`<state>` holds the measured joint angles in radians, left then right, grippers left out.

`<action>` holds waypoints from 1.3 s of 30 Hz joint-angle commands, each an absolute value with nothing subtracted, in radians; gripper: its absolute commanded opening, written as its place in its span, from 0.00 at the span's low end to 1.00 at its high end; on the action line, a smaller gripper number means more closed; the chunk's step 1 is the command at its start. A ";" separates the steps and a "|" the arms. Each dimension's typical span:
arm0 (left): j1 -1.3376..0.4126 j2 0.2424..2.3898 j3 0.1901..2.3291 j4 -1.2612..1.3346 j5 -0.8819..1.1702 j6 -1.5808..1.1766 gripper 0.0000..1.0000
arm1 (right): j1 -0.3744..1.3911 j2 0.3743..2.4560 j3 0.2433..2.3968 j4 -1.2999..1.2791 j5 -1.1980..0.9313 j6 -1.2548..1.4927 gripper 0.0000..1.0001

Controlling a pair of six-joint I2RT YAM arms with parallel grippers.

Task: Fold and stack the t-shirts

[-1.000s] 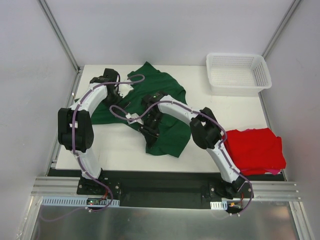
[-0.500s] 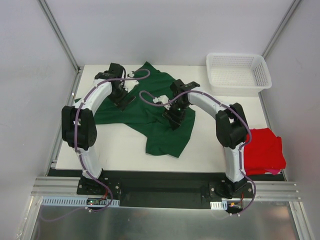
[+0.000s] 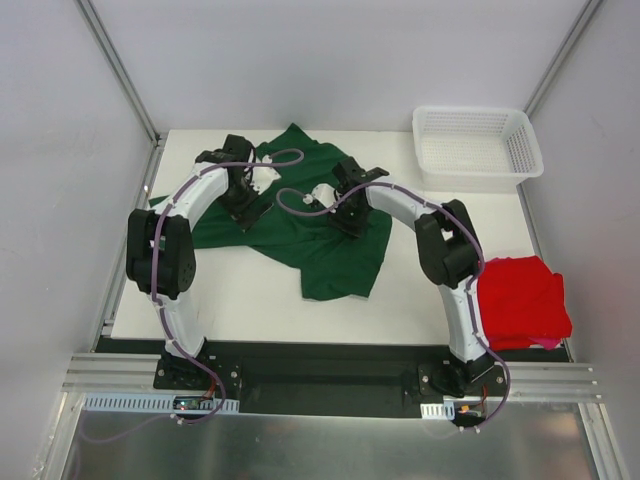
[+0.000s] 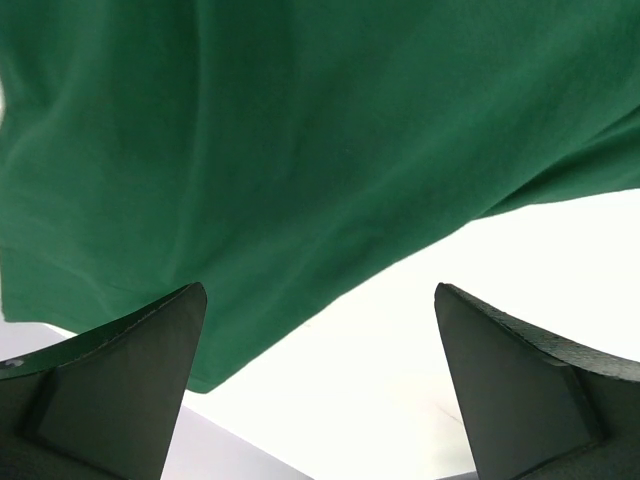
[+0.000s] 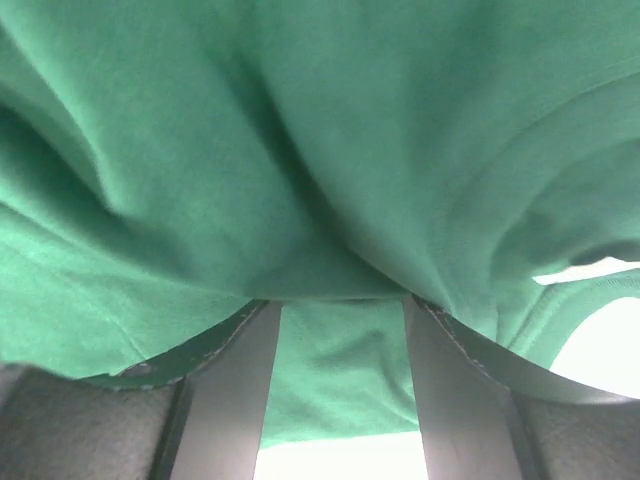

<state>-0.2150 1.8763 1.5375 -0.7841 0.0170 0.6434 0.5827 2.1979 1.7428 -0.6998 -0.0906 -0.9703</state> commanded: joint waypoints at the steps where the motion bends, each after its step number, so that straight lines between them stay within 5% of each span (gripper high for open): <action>1: -0.218 1.838 1.503 -0.816 0.023 0.649 0.99 | 0.566 2.232 1.801 -0.658 0.033 -1.051 0.56; 16: -0.218 1.930 1.597 -0.784 0.028 0.627 0.99 | 0.561 2.178 1.858 -1.021 -0.031 -1.097 0.57; 26: -0.213 2.259 2.015 -0.788 0.052 0.732 0.99 | 0.554 2.109 1.867 -1.166 -0.006 -1.078 0.58; 39: -0.201 2.394 2.062 -0.796 0.015 0.867 0.99 | 0.554 2.046 1.842 -1.316 -0.112 -1.019 0.59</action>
